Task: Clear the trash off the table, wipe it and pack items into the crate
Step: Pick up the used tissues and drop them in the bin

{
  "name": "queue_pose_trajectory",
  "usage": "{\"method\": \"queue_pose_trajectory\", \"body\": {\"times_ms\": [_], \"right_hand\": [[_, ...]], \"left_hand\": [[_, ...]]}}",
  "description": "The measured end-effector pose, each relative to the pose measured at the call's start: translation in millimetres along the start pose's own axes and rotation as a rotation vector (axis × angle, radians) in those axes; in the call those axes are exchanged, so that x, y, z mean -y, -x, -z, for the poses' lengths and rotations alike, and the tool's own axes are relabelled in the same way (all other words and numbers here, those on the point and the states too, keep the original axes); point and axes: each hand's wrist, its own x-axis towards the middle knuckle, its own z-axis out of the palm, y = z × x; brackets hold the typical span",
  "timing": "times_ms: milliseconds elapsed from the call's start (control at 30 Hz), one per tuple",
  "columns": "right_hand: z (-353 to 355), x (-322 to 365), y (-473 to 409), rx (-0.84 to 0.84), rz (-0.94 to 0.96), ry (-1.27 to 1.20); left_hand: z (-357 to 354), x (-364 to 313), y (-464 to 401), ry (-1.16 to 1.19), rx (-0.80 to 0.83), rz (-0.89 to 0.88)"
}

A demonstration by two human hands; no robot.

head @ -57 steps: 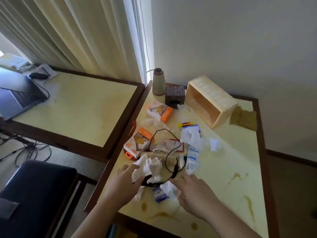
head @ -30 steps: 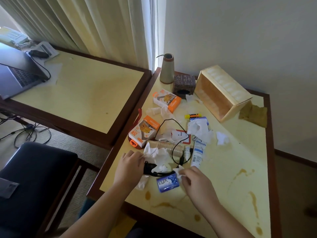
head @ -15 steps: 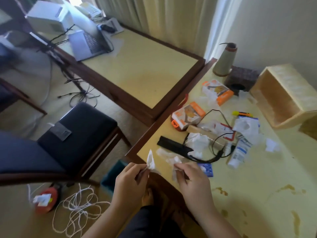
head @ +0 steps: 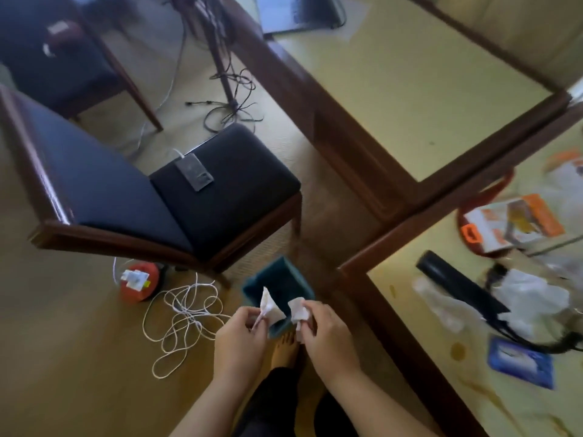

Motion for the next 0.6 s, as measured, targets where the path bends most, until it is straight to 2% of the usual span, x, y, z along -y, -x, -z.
{"method": "queue_pose_trajectory", "body": {"times_ms": [233, 433, 600], "right_hand": [[-92.4, -44.1, -109.8, 0.016, -0.450, -0.138], [-146.5, -89.8, -175.2, 0.177, -0.525, -0.066], [-159.8, -106.2, -195.2, 0.401, -0.512, -0.191]], "left_hand": [[-36.5, 62.8, -87.0, -0.014, 0.042, 0.183], [-99.2, 110.4, -156.3, -0.070, 0.084, 0.269], [-125.0, 128.7, -188.7, -0.051, 0.095, 0.273]]}}
